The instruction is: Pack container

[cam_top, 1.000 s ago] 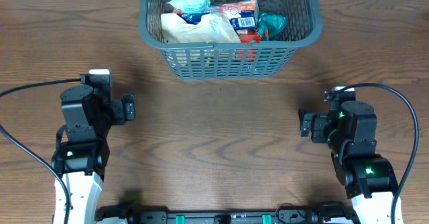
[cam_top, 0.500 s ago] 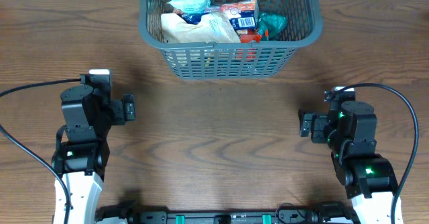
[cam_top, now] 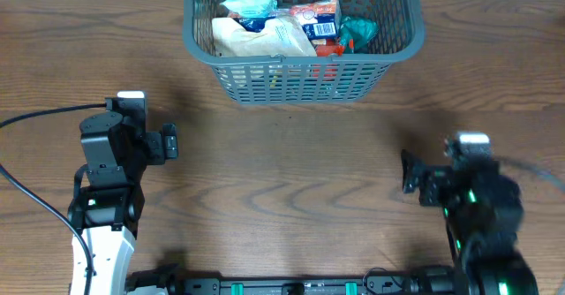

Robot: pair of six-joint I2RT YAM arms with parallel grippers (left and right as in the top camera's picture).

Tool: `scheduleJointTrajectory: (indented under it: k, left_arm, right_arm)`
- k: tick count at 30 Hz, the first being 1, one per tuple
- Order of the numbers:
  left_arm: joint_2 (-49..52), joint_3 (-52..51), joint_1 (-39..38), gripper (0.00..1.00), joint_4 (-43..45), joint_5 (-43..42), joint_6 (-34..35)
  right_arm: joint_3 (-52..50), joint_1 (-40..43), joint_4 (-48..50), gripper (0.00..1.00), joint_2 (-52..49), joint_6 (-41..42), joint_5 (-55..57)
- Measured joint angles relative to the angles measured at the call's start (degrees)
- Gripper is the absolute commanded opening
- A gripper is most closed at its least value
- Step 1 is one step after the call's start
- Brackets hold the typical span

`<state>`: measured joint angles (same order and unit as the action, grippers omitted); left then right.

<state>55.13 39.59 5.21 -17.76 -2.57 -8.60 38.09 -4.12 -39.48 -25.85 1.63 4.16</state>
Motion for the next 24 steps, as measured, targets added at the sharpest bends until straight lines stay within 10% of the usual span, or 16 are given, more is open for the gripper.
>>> scheduleJointTrajectory:
  k: [9, 24]
  left_arm:
    - [0.0, 0.0, 0.0, 0.99, 0.02, 0.0, 0.04]
    - [0.0, 0.0, 0.0, 0.99, 0.0, 0.0, 0.07]
  right_arm:
    - [-20.15, -0.02, 13.46, 0.99, 21.73, -0.83, -2.12]
    - [-37.33, -4.07, 34.86, 0.99, 25.11, -4.24, -2.32]
